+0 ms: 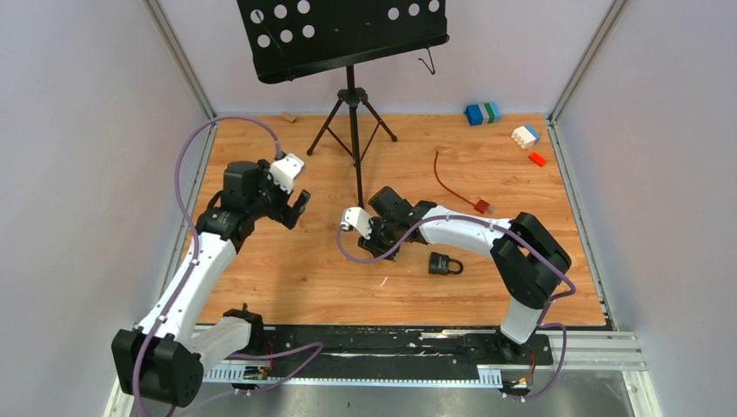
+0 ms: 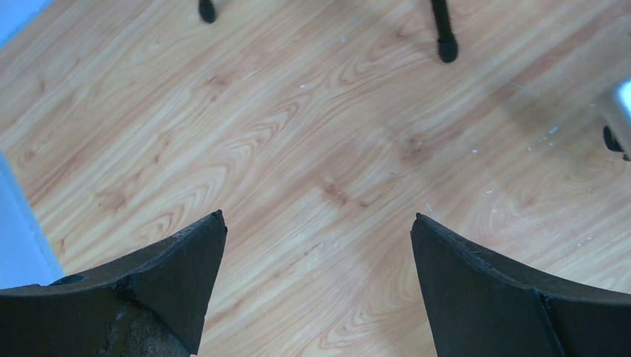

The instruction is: Unlock with the key

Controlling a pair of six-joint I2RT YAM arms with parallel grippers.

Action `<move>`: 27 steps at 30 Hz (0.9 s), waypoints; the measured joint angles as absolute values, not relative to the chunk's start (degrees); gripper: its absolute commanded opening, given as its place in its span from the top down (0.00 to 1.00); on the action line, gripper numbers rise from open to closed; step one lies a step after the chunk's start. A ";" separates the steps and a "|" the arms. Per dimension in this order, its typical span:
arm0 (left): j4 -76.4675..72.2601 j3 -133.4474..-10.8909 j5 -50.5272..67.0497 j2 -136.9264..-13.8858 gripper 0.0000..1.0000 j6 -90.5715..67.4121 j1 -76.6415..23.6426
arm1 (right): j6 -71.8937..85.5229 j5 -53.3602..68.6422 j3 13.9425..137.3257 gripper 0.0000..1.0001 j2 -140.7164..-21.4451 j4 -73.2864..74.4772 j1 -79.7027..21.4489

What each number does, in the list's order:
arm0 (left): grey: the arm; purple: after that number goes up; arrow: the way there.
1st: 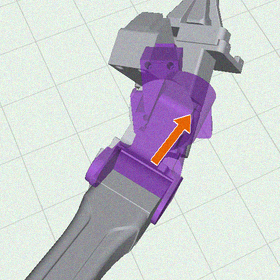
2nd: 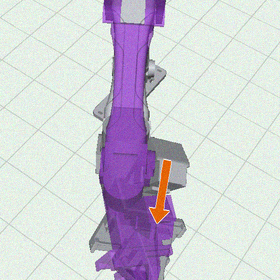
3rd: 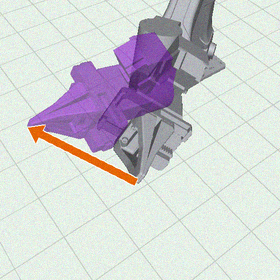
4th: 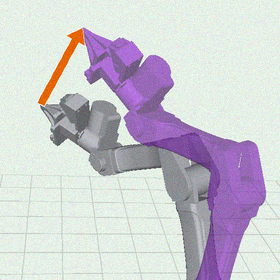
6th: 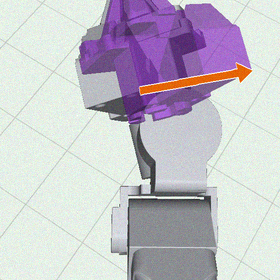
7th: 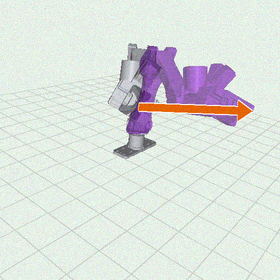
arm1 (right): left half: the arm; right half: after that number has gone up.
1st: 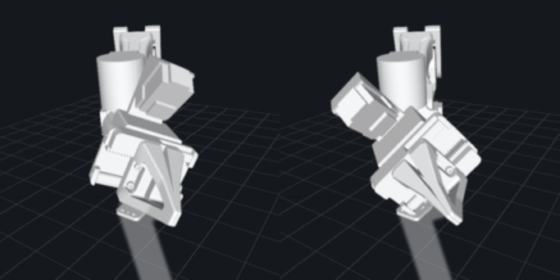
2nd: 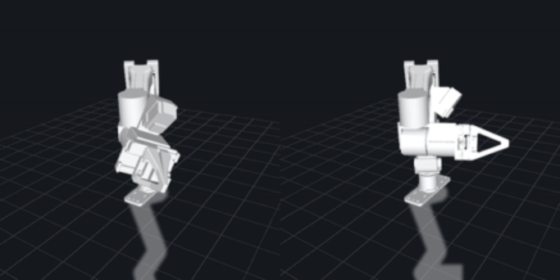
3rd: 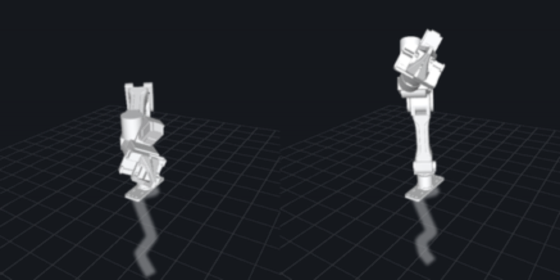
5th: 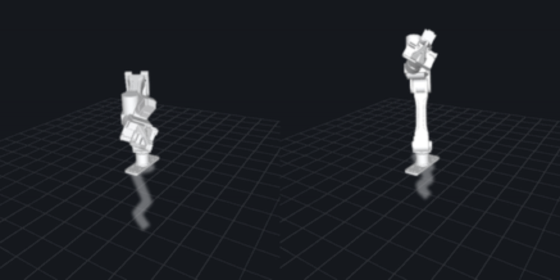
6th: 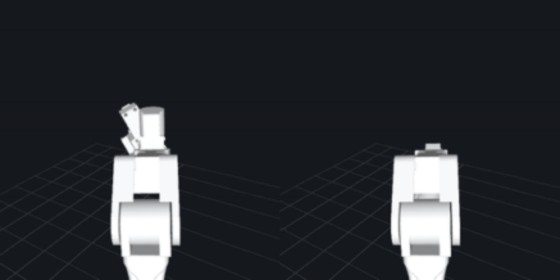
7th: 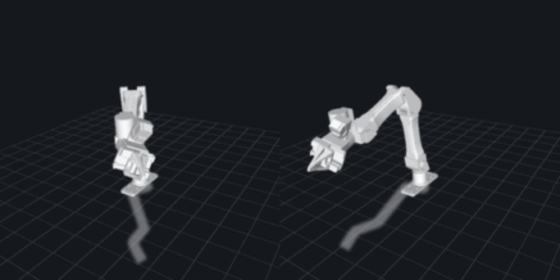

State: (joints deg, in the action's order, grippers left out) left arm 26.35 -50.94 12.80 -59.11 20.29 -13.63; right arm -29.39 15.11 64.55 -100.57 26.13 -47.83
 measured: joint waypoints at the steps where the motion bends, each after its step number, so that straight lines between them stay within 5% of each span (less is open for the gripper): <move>1: 26.46 -50.94 13.26 -58.98 0.01 19.86 -12.25 | -29.54 15.18 64.58 0.84 -100.57 26.09 -48.05; 17: 27.40 -55.61 35.62 -78.32 0.19 12.45 -8.54 | -31.44 16.84 65.12 0.84 -92.16 24.12 -48.07; 27: 22.48 -58.33 53.04 -89.21 0.27 4.89 -15.22 | -33.19 16.88 63.57 0.84 -86.54 21.28 -48.07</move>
